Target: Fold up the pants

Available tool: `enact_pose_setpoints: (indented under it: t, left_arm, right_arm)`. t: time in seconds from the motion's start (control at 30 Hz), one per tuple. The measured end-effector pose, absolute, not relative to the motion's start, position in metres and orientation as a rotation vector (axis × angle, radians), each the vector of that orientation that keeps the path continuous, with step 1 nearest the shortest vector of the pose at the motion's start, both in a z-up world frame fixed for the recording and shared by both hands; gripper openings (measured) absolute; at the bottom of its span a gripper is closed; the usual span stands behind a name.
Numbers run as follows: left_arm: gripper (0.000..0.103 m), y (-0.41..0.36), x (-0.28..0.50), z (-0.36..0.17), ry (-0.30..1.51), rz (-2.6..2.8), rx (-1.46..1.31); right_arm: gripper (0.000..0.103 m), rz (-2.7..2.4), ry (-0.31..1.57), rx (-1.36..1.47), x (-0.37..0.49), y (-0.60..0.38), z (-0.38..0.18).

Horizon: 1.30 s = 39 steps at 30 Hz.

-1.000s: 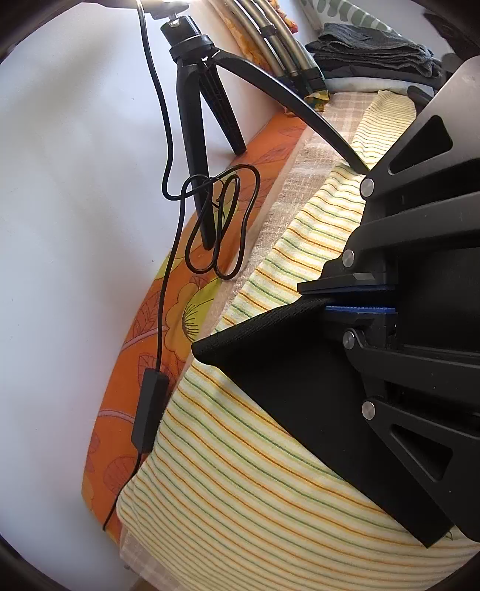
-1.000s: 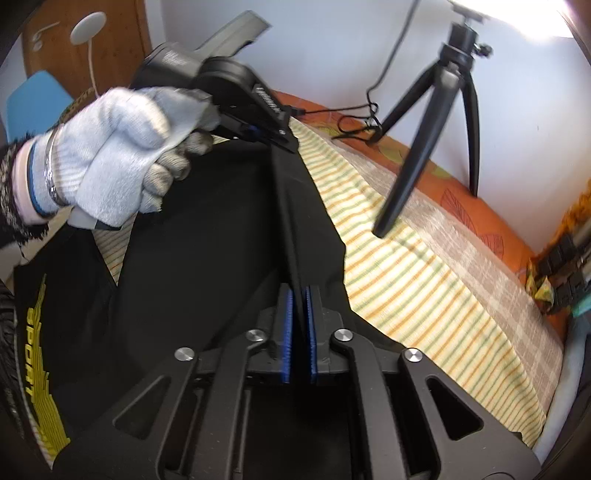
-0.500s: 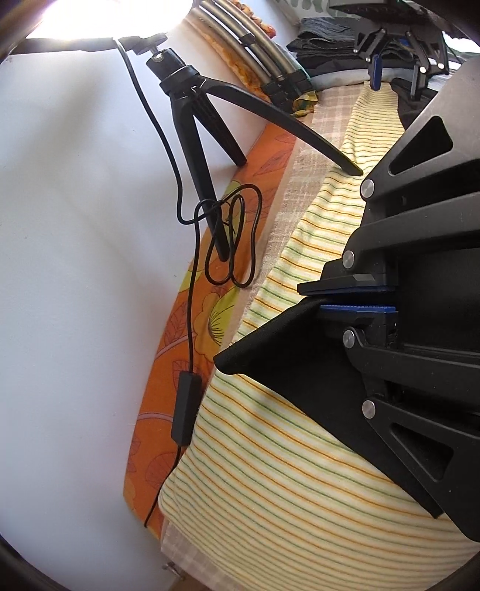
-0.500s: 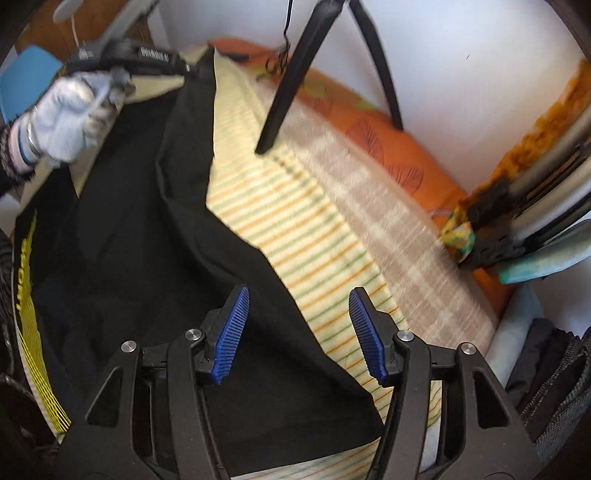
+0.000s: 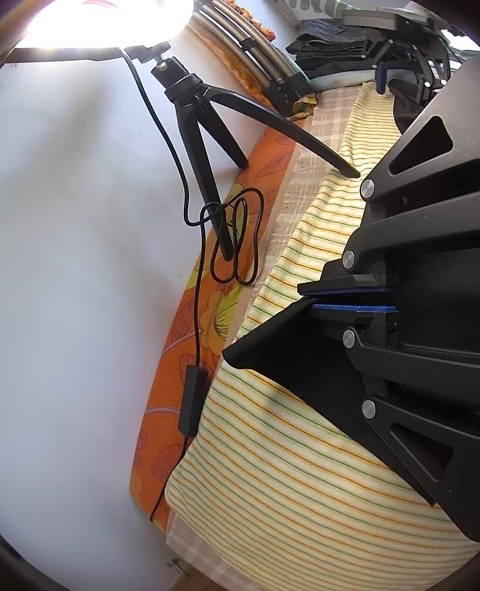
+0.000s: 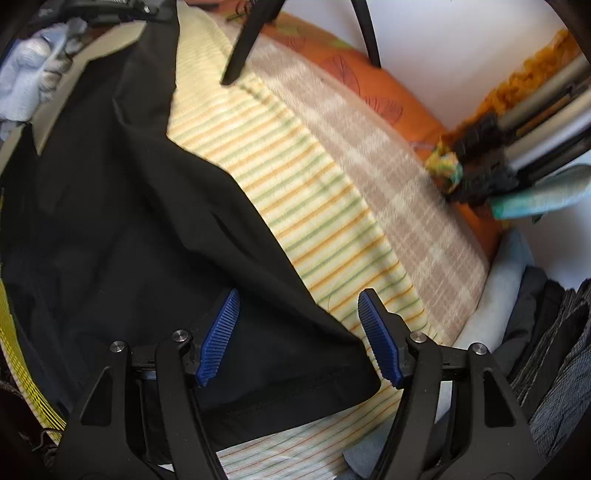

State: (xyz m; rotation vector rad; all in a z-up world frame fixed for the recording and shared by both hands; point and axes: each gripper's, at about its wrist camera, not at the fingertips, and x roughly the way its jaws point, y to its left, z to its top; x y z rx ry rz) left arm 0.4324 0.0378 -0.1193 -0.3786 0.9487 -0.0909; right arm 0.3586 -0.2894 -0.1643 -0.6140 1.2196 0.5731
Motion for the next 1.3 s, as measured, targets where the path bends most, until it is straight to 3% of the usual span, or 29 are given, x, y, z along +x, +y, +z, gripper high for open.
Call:
enact_pose_setpoints:
  t: [0.07, 0.1, 0.13, 0.17, 0.57, 0.9, 0.97, 1.0, 1.03, 1.13, 1.23, 1.3]
  left_arm:
    - [0.003, 0.038, 0.431, -0.118, 0.948, -0.09, -0.379]
    - [0.003, 0.038, 0.43, -0.116, 0.944, -0.089, -0.378]
    - [0.002, 0.039, 0.429, -0.115, 0.942, -0.089, -0.379]
    - [0.002, 0.04, 0.427, -0.112, 0.938, -0.089, -0.381]
    - [0.001, 0.061, 0.372, -0.064, 0.867, -0.118, -0.405]
    - [0.002, 0.03, 0.38, -0.076, 0.937, -0.189, -0.411]
    - [0.004, 0.021, 0.384, -0.079, 0.941, -0.19, -0.398]
    - [0.005, 0.018, 0.386, -0.081, 0.947, -0.201, -0.397]
    - [0.006, 0.016, 0.388, -0.084, 0.956, -0.21, -0.393]
    - [0.018, 0.009, 0.395, -0.094, 0.977, -0.215, -0.371]
    - [0.019, 0.01, 0.408, -0.109, 1.006, -0.215, -0.406]
    - [0.031, 0.015, 0.415, -0.116, 1.017, -0.208, -0.442]
  right_arm:
    - [0.059, 0.586, 1.211, -0.624, 0.353, -0.288, -0.167]
    - [0.043, 0.593, 1.206, -0.606, 0.351, -0.288, -0.165]
    - [0.014, 0.587, 1.204, -0.592, 0.349, -0.288, -0.164]
    - [0.006, 0.566, 1.195, -0.596, 0.346, -0.288, -0.163]
    - [0.004, 0.509, 0.985, -0.539, 0.26, -0.289, -0.077]
    - [0.004, 0.485, 0.994, -0.463, 0.259, -0.293, -0.093]
    - [0.023, 0.47, 1.004, -0.402, 0.279, -0.295, -0.101]
    - [0.055, 0.464, 1.012, -0.386, 0.287, -0.296, -0.105]
    - [0.074, 0.44, 1.005, -0.39, 0.296, -0.297, -0.11]
    - [0.075, 0.395, 1.021, -0.379, 0.316, -0.305, -0.125]
    - [0.075, 0.398, 1.068, -0.313, 0.331, -0.317, -0.141]
    - [0.075, 0.434, 1.084, -0.287, 0.335, -0.318, -0.148]
